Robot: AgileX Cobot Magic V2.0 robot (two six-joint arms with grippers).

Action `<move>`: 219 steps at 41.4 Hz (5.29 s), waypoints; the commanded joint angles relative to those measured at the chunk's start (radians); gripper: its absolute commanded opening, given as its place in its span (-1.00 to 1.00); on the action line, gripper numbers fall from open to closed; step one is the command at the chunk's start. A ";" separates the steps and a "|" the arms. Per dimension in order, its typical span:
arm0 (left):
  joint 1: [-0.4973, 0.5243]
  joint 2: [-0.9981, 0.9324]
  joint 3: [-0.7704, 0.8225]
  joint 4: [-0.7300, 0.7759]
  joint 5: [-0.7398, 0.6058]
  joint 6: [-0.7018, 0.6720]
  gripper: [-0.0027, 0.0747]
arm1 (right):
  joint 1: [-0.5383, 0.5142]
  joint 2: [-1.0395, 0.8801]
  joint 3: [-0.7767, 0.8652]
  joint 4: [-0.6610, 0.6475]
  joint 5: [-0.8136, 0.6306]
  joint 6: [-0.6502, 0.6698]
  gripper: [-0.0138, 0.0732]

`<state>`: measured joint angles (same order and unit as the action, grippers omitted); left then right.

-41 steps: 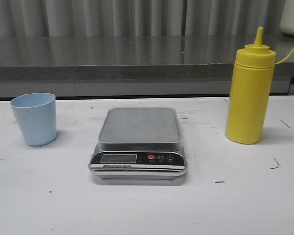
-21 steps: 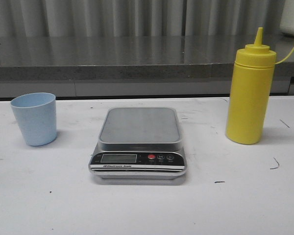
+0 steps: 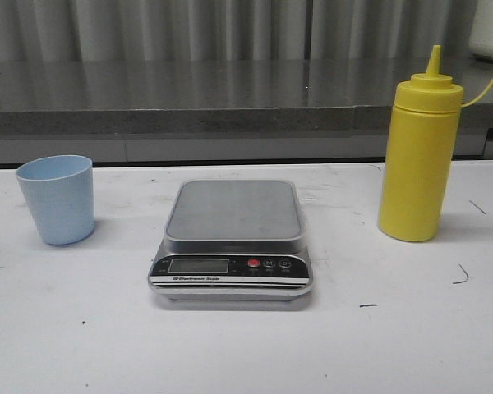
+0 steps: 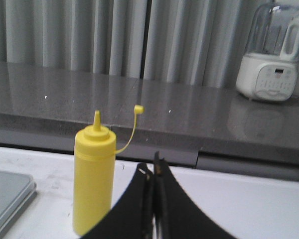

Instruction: Pour seasoning into cup on scale with both arms

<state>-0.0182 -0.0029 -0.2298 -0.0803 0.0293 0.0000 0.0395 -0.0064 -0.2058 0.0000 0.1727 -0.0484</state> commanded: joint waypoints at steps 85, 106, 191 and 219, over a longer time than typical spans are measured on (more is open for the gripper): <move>-0.128 1.238 -0.878 0.021 0.786 0.000 0.25 | -0.006 0.666 -0.427 -0.045 0.345 -0.007 0.44; -0.128 1.694 -1.158 0.028 0.820 0.000 0.25 | -0.006 0.666 -0.427 -0.045 0.345 -0.007 0.44; -0.528 1.932 -1.689 0.057 1.026 -0.070 -0.98 | -0.006 0.666 -0.427 -0.045 0.346 -0.007 0.44; -0.531 2.055 -1.689 0.089 0.956 -0.096 -0.98 | -0.006 0.666 -0.427 -0.045 0.346 -0.007 0.44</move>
<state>-0.5434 2.1028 -1.8883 0.0095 1.0094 -0.0840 0.0395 0.6533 -0.5996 -0.0314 0.5808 -0.0470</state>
